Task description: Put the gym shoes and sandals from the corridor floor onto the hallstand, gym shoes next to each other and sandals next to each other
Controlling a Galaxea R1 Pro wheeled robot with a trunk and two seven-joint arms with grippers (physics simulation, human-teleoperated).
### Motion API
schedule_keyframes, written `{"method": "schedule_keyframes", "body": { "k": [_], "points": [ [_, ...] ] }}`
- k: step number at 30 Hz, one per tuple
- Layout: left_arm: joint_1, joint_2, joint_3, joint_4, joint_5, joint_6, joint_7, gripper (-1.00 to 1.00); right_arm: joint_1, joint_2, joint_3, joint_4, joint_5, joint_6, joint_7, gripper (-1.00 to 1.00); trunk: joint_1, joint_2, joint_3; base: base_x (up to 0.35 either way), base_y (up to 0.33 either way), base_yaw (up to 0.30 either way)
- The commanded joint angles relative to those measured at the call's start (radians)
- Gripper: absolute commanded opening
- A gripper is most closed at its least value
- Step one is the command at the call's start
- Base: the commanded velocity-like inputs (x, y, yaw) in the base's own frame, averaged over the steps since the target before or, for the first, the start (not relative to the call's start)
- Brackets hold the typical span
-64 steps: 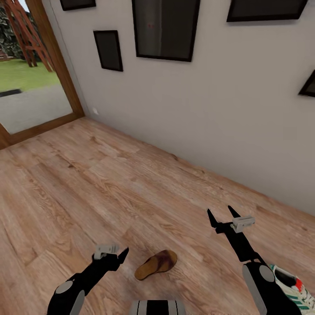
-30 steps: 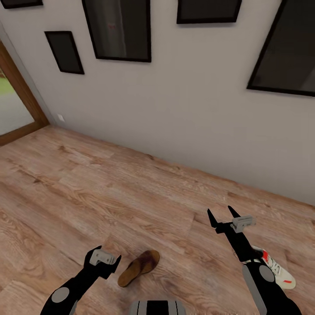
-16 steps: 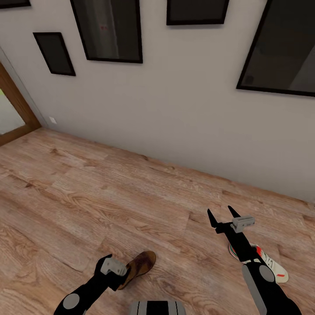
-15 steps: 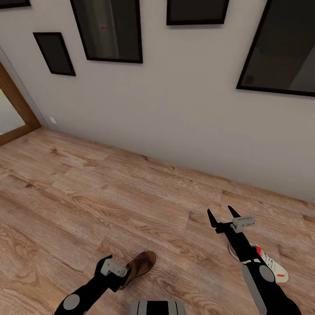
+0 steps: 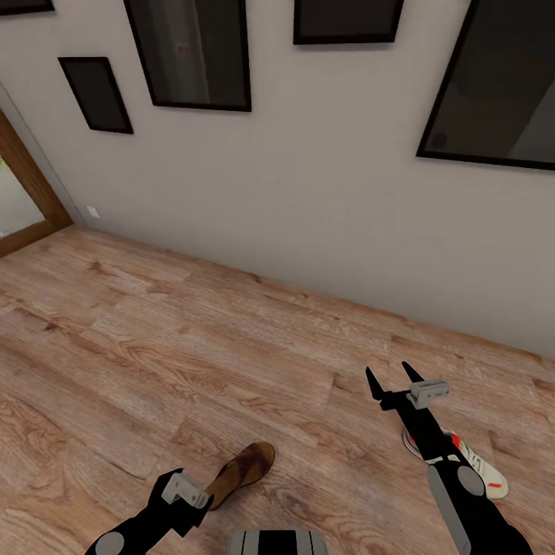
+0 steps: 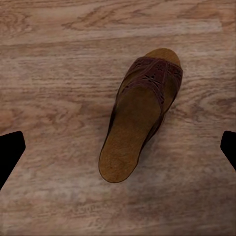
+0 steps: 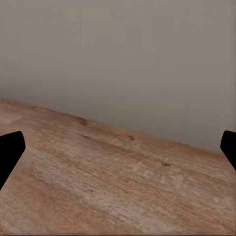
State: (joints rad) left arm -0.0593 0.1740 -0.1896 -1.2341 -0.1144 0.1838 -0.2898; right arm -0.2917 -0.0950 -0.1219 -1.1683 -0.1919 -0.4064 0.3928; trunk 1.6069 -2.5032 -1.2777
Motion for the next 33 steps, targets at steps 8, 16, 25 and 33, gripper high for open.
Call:
{"method": "schedule_keyframes", "body": {
  "k": [8, 16, 25, 33],
  "points": [
    [-0.001, 0.000, -0.005, -0.001, -0.010, 0.003, -0.003, 1.00, -0.001, -0.001, -0.001, -0.001, -0.011, 0.124, 0.010, 1.00, 0.000, 0.000, -0.001, 0.000, 0.000, 0.000],
    [-0.004, 0.000, -0.006, 0.000, -0.007, 0.003, -0.011, 1.00, 0.000, -0.001, -0.003, -0.001, -0.010, 0.268, 0.009, 1.00, 0.000, 0.000, -0.001, 0.000, 0.000, 0.000],
    [-0.030, 0.000, 0.002, 0.018, -0.005, 0.003, -0.124, 1.00, 0.000, 0.000, -0.002, -0.131, 0.003, 0.465, -0.031, 1.00, 0.000, 0.000, -0.001, 0.000, 0.000, 0.000],
    [-0.043, -0.002, 0.003, 0.019, -0.002, 0.004, -0.185, 1.00, 0.000, 0.000, 0.003, -0.274, 0.013, 0.622, -0.158, 1.00, 0.000, 0.000, -0.001, 0.000, 0.000, 0.000]
  ]
}}
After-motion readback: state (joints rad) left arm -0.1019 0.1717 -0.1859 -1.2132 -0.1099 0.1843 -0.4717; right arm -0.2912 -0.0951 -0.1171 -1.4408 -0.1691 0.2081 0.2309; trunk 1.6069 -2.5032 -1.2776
